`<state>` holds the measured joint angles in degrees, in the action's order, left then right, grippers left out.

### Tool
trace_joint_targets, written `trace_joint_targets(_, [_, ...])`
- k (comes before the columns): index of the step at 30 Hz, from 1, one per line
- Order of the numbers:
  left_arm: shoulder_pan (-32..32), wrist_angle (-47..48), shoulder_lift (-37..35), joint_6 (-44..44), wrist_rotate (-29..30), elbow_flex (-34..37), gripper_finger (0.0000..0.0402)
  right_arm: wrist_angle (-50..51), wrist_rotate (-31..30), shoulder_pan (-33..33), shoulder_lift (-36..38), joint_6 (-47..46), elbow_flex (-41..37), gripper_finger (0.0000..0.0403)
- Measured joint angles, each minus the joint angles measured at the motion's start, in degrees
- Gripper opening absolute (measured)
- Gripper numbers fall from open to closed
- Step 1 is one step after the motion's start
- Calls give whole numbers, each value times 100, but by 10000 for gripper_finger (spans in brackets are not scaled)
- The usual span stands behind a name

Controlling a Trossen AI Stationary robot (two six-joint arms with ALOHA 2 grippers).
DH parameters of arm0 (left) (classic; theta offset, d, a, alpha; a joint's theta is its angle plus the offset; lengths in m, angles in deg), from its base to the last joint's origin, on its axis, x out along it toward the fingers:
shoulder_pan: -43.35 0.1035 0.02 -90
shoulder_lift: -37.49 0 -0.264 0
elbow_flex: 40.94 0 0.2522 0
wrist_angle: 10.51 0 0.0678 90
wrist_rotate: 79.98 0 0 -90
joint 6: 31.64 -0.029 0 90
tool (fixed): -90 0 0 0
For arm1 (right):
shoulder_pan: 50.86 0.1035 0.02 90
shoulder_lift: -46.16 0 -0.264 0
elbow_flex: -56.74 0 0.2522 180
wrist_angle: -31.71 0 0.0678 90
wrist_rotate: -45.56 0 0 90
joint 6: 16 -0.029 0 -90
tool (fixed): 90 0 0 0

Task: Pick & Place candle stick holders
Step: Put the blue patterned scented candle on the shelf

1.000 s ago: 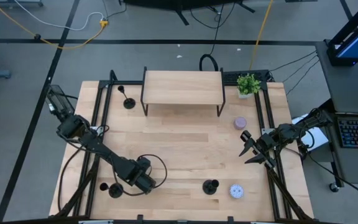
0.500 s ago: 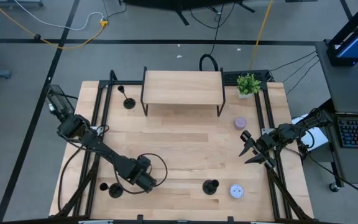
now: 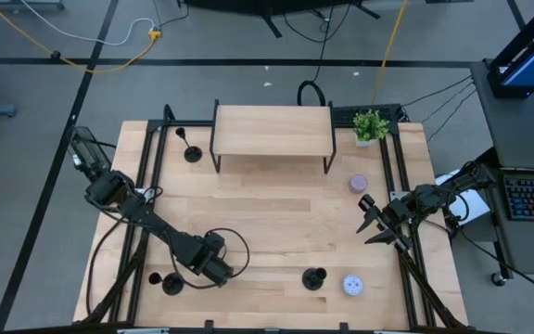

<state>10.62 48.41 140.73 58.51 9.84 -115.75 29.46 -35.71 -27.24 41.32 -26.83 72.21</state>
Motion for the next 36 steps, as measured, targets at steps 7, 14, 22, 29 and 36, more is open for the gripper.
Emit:
trace_joint_targets(7, [87,20,-4,-226,-105,0,320,0,0,-1,0,0,0,151])
trace_joint_targets(14, [122,137,-9,-536,-141,0,306,0,0,-2,0,0,1,151])
trace_joint_targets(22, [121,137,-13,-1273,-781,-2,314,0,0,-2,0,0,1,151])
trace_joint_targets(29, [116,110,-13,-1522,-753,-2,322,0,0,0,0,0,-1,151])
trace_joint_targets(36, [120,106,-17,-1627,-658,-4,378,0,0,0,0,0,0,151])
